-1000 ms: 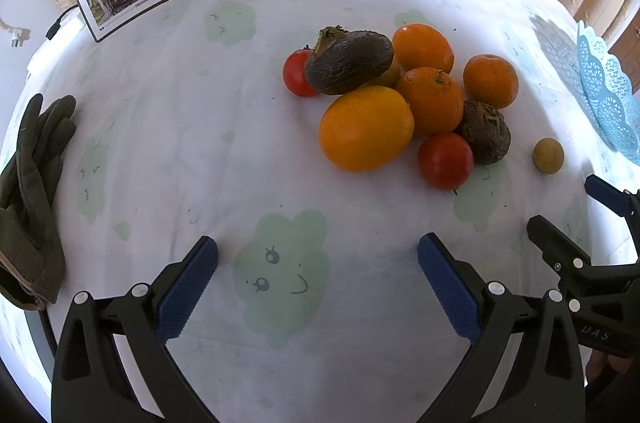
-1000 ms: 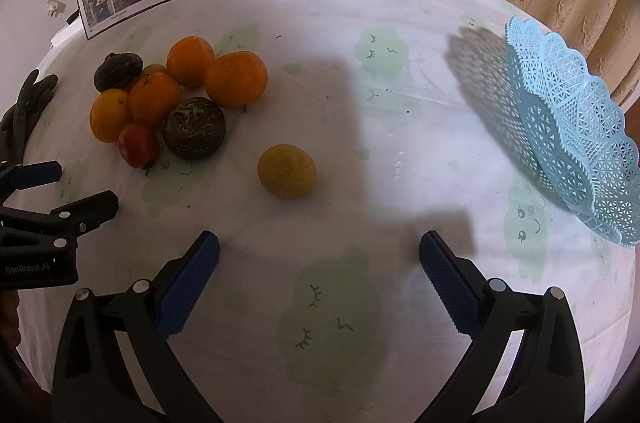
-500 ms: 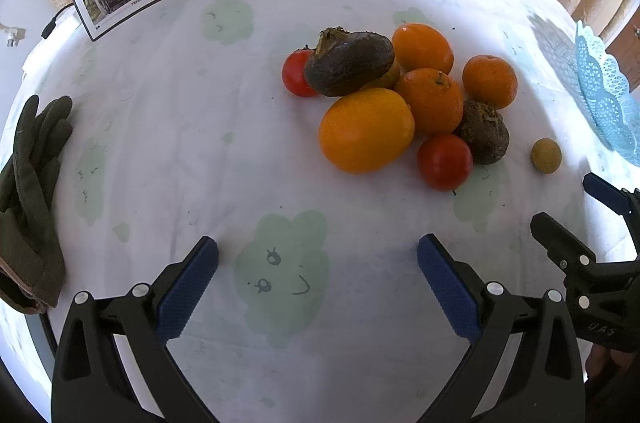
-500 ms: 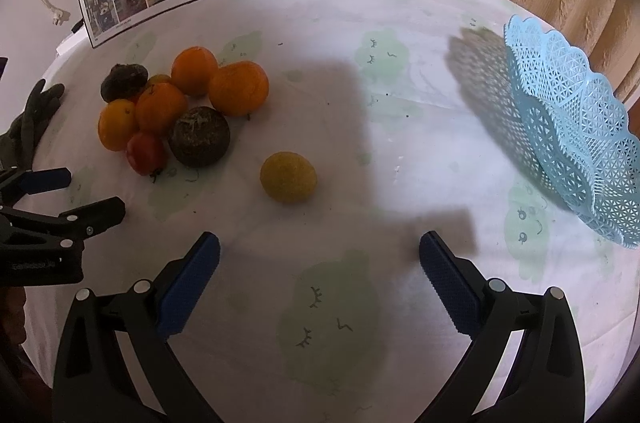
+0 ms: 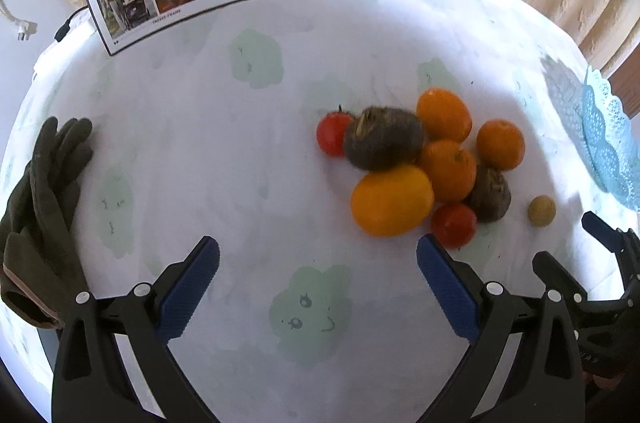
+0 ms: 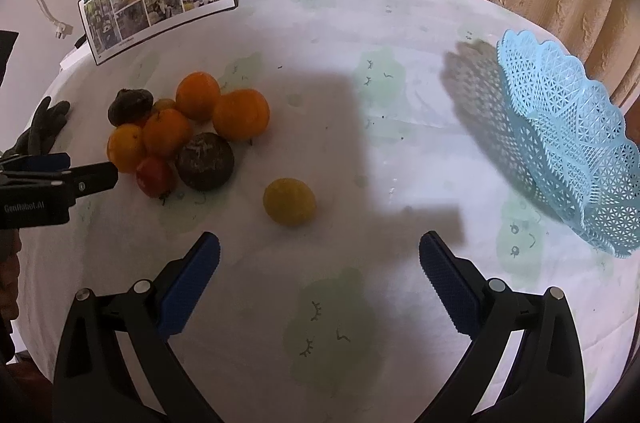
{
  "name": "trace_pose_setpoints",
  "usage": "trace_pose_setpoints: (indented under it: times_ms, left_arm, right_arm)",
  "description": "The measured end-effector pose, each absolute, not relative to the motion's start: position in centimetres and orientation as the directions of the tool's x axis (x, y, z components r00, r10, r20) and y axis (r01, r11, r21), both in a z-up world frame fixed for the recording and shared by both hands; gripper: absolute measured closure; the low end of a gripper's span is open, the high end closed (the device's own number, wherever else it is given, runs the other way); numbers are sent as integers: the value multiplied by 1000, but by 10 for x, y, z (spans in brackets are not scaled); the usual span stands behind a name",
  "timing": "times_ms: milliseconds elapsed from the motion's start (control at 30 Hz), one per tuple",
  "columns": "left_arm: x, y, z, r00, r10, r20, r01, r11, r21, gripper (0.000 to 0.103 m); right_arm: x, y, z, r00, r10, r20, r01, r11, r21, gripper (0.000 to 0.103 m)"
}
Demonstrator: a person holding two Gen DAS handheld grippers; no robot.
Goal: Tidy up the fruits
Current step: 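Move the right tool toward the small yellow fruit beside the pile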
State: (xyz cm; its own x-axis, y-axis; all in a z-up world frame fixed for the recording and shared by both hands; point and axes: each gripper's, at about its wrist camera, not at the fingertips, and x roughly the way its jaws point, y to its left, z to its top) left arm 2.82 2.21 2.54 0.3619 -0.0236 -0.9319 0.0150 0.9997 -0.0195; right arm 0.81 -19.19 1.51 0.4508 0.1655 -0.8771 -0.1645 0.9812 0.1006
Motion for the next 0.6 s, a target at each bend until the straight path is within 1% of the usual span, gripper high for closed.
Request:
trace_pose_setpoints:
  times_ms: [600]
  left_arm:
    - [52, 11, 40, 385, -39, -922, 37, 999, -27, 5]
  right_arm:
    - [10, -193, 20, 466, 193, -864, -164, 978, 130, 2]
